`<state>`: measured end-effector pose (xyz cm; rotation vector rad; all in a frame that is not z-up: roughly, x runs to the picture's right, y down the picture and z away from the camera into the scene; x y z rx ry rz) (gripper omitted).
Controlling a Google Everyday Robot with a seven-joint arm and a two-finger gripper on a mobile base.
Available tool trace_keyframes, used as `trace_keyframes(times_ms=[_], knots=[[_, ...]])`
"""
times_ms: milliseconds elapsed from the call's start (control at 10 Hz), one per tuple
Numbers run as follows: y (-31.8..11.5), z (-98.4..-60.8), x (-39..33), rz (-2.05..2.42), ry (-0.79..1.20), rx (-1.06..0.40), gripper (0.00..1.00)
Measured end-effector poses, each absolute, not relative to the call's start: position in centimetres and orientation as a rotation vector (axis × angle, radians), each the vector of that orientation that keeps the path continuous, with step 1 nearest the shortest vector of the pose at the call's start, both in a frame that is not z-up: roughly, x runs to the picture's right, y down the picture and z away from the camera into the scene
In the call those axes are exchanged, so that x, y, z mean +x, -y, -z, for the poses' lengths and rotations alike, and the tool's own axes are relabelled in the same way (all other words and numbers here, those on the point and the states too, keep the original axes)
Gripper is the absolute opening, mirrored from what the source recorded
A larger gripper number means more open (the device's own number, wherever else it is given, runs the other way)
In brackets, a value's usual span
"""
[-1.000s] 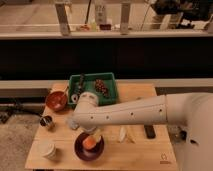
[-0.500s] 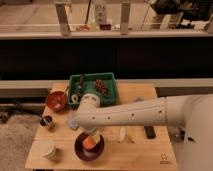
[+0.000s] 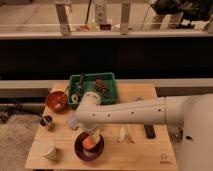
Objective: Place apple in table surface
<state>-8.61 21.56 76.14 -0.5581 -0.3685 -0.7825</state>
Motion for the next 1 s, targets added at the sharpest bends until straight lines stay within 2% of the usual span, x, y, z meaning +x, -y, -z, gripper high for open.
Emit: trace_keyframes(times_ms=[700,800,1000], knots=[[-21.66,-76.43,-7.8,0.808,0.471,-0.581,0.79],[-21.63,-76.39,-7.72,0.812,0.476,-0.575,0.73],[-21.72,-76.37,-7.73,0.821,0.484,-0.568,0.51]])
